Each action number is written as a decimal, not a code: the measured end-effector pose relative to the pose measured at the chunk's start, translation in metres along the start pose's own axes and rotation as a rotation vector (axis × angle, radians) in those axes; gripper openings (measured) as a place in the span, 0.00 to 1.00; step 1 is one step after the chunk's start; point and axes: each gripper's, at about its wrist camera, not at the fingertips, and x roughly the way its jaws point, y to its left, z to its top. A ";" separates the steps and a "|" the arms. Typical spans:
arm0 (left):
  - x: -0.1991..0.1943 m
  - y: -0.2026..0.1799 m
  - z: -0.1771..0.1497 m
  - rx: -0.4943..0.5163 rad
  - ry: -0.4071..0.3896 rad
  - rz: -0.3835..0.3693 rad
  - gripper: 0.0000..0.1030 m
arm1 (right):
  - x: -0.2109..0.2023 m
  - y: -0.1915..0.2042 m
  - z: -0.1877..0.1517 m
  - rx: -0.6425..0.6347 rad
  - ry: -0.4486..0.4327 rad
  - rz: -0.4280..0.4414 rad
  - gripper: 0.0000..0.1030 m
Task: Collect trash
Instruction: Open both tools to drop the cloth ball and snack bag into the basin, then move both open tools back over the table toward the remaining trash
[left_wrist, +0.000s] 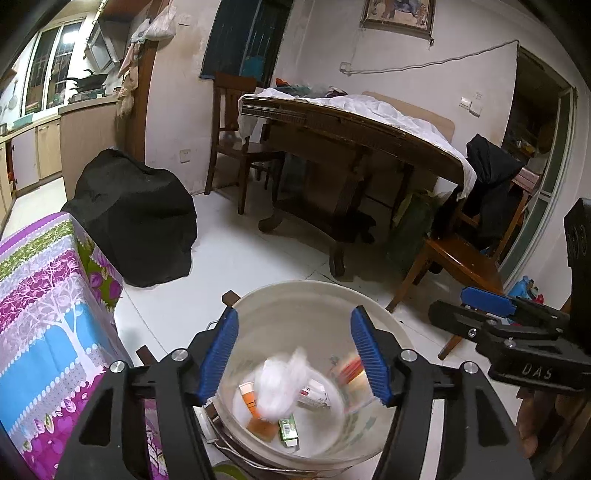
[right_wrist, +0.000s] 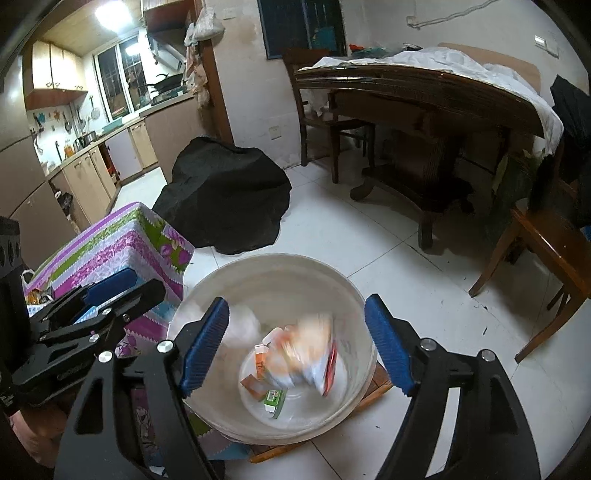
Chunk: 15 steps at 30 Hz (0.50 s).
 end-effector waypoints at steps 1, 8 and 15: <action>0.000 0.000 0.000 0.000 0.001 0.001 0.62 | 0.000 -0.001 -0.001 0.002 0.000 0.000 0.71; -0.004 -0.001 0.000 0.005 -0.002 0.003 0.62 | -0.005 -0.002 -0.005 0.007 -0.003 -0.001 0.71; -0.039 0.006 -0.004 0.011 -0.016 -0.004 0.65 | -0.034 0.014 -0.007 -0.009 -0.077 0.068 0.73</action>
